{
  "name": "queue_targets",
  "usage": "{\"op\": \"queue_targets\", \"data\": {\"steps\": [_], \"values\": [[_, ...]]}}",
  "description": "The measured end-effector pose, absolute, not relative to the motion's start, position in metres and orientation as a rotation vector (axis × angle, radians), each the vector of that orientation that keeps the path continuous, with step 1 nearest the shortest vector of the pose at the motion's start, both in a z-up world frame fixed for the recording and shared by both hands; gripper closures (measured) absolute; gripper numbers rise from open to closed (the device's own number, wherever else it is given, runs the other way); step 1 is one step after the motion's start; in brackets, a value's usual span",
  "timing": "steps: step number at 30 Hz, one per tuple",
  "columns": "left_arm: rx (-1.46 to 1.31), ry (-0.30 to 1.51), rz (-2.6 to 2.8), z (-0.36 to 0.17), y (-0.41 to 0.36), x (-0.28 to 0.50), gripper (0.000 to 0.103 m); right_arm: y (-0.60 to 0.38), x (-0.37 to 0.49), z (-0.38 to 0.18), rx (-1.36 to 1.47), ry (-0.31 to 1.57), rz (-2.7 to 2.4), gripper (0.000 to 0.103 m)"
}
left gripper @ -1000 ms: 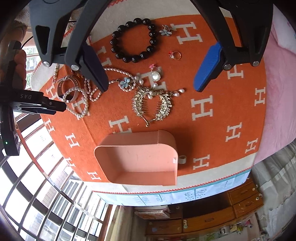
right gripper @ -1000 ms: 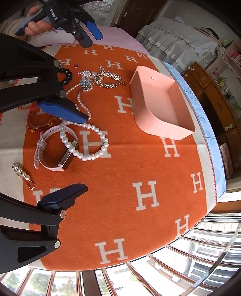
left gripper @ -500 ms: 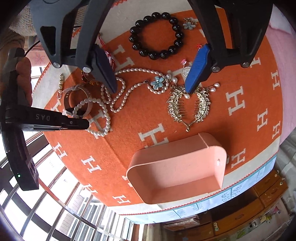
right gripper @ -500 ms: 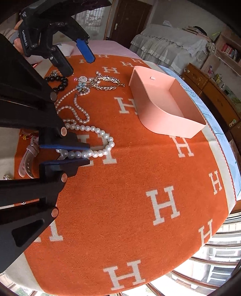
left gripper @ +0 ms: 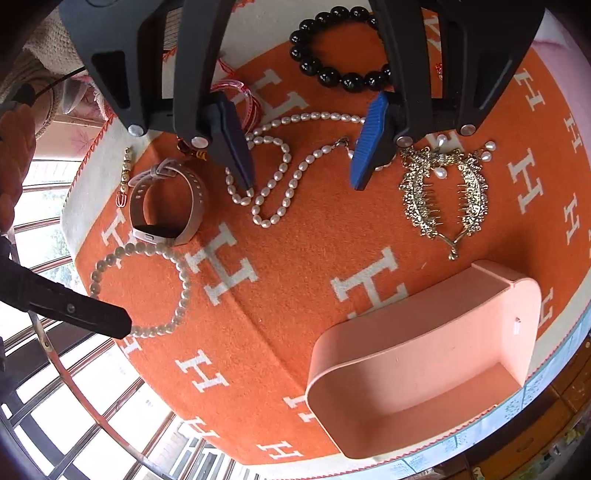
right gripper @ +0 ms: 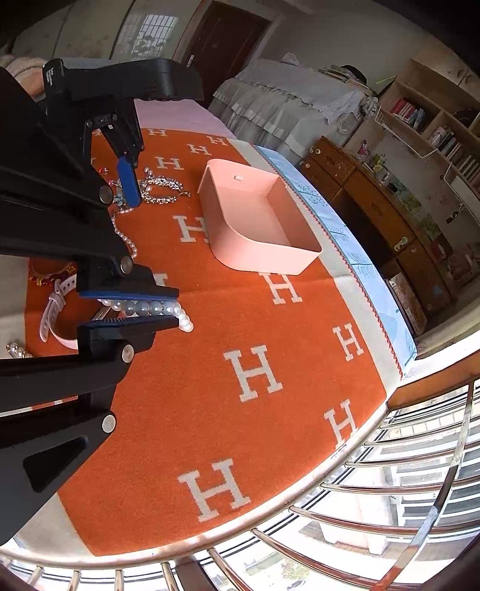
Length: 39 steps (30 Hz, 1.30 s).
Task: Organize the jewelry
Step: 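Close the left gripper on the small pearl necklace while the right gripper holds the pearl strand, then carry both pearl strands into the pink box and open both grippers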
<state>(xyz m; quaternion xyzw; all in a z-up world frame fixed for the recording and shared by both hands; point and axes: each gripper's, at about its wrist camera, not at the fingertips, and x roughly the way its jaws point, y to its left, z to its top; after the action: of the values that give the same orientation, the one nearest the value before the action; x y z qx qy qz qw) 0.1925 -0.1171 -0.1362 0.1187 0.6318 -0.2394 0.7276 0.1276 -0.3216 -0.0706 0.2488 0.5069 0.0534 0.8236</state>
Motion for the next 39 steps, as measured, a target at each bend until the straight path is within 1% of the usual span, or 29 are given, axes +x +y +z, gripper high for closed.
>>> {"op": "queue_targets", "data": {"steps": [3,10,11,12,13,14,15,17,22,26,34,36,39], "values": [[0.28,1.416,-0.533,-0.144,-0.127,0.196,0.055,-0.327,0.123,-0.072,0.54,1.08,0.106,0.095],[0.323,1.416,-0.535,-0.15,-0.14,0.2,0.055,-0.338,0.118,-0.081,0.551,1.095,0.09,0.095],[0.321,1.42,-0.531,-0.149,-0.141,0.201,0.057,-0.339,0.118,-0.083,0.553,1.096,0.087,0.095],[0.316,1.421,-0.523,-0.149,-0.142,0.202,0.059,-0.34,0.119,-0.084,0.555,1.098,0.084,0.095],[0.3,1.428,-0.527,-0.149,-0.141,0.204,0.07,-0.34,0.119,-0.086,0.558,1.101,0.083,0.095],[0.29,1.436,-0.523,-0.148,-0.138,0.206,0.089,-0.34,0.12,-0.088,0.56,1.104,0.082,0.095],[0.264,1.452,-0.529,-0.148,-0.136,0.208,0.096,-0.34,0.12,-0.089,0.564,1.108,0.083,0.095],[0.219,1.465,-0.529,-0.148,-0.129,0.215,0.1,-0.339,0.121,-0.093,0.566,1.115,0.084,0.095],[0.108,1.428,-0.498,-0.142,-0.112,0.223,0.1,-0.334,0.122,-0.093,0.558,1.119,0.092,0.095],[0.043,1.351,-0.478,-0.115,-0.093,0.226,0.1,-0.328,0.122,-0.082,0.535,1.099,0.11,0.095],[-0.024,1.179,-0.432,-0.024,-0.063,0.232,0.1,-0.303,0.131,-0.023,0.458,1.0,0.182,0.095],[-0.037,1.131,-0.421,0.013,-0.051,0.232,0.1,-0.295,0.137,-0.004,0.436,0.967,0.198,0.095],[-0.044,1.055,-0.404,0.052,-0.044,0.233,0.1,-0.281,0.145,0.028,0.402,0.91,0.228,0.095]]}}
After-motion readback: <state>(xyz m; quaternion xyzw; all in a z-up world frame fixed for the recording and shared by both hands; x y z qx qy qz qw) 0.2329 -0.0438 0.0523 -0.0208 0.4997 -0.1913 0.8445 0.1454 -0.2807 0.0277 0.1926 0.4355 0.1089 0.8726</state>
